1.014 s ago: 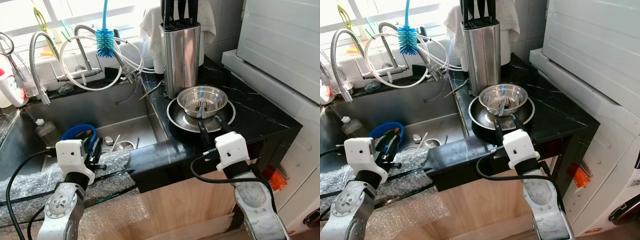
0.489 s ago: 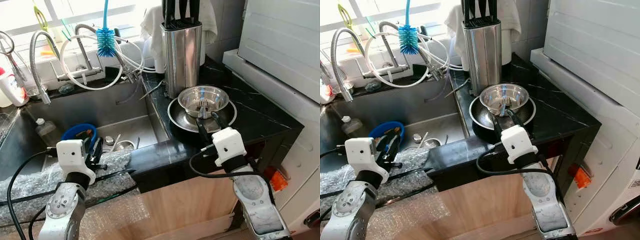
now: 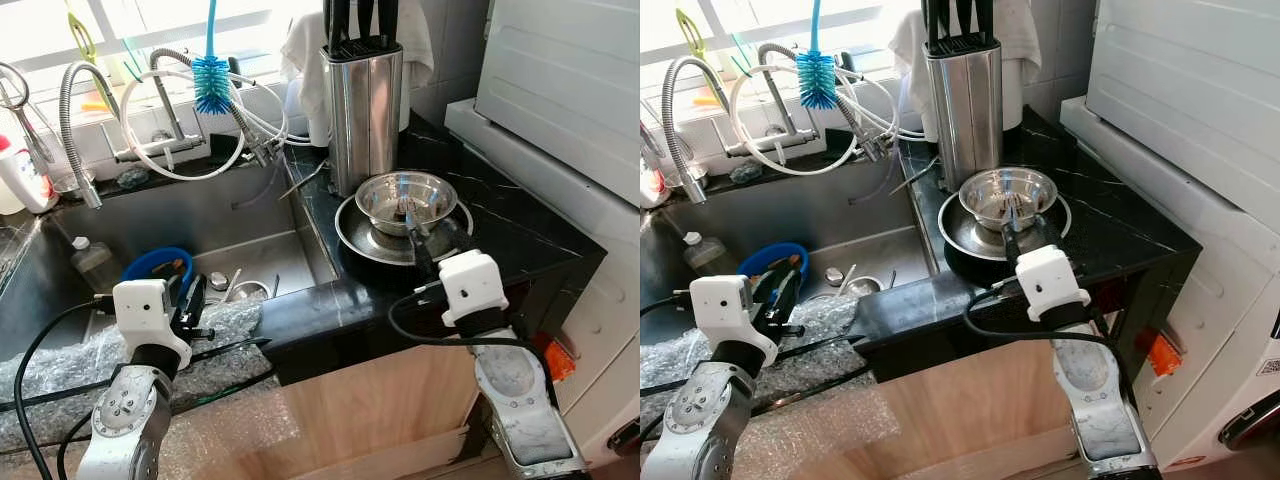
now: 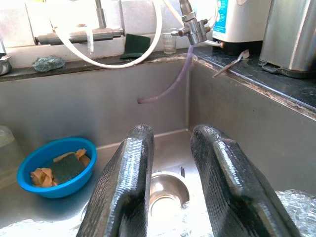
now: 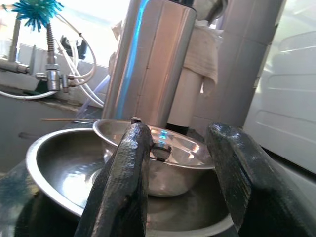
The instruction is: Kitchen organization
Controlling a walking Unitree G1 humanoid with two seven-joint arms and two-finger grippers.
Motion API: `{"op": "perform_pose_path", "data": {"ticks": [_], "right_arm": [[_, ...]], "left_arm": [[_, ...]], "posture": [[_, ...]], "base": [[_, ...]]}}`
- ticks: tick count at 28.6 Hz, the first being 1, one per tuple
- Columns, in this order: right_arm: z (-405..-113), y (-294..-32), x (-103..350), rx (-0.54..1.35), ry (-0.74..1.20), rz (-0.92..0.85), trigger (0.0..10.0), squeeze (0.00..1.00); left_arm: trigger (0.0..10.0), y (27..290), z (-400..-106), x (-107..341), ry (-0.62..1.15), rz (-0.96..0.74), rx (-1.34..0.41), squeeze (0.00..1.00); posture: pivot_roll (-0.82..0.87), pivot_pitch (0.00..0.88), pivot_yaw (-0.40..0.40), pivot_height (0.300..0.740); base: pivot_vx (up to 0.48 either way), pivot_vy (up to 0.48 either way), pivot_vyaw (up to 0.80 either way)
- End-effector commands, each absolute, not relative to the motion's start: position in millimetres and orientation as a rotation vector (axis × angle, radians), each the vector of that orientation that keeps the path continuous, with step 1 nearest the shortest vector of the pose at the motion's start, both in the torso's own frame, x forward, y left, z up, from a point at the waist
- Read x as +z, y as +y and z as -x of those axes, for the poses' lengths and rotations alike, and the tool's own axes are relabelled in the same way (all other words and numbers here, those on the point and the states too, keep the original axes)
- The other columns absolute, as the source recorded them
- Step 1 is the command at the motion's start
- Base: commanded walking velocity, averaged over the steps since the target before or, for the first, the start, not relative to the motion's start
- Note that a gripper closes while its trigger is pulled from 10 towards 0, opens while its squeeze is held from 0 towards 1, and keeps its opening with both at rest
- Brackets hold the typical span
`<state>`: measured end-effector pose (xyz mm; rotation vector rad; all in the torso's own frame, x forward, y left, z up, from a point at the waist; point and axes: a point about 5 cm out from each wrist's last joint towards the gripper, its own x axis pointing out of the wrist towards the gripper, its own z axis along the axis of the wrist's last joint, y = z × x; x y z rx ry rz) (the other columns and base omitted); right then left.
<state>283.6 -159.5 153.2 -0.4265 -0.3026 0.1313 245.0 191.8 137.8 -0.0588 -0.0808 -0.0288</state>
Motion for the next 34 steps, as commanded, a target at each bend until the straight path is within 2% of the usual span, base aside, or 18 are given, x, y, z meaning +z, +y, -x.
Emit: {"op": "perform_pose_path", "data": {"ticks": [1,19,34], "right_arm": [[-285.5,-161.9,158.2,0.097,-0.324,0.424,10.0,0.00],[-289.2,-170.4,159.3,-0.025,-0.317,0.427,10.0,0.00],[-294.1,-168.2,149.5,-0.019,-0.237,0.435,10.0,0.00]], "left_arm": [[10.0,192.4,-246.3,139.5,-0.081,0.055,-0.029,0.00],[10.0,191.4,-248.4,139.0,-0.078,0.052,-0.033,0.00],[10.0,190.7,-247.8,135.6,-0.060,0.050,-0.029,0.00]], "posture": [[-0.12,0.000,0.139,0.740],[-0.11,0.000,0.141,0.740],[-0.11,0.000,0.137,0.740]], "base": [[0.000,0.000,0.00],[0.000,0.000,0.00],[0.000,0.000,0.00]]}}
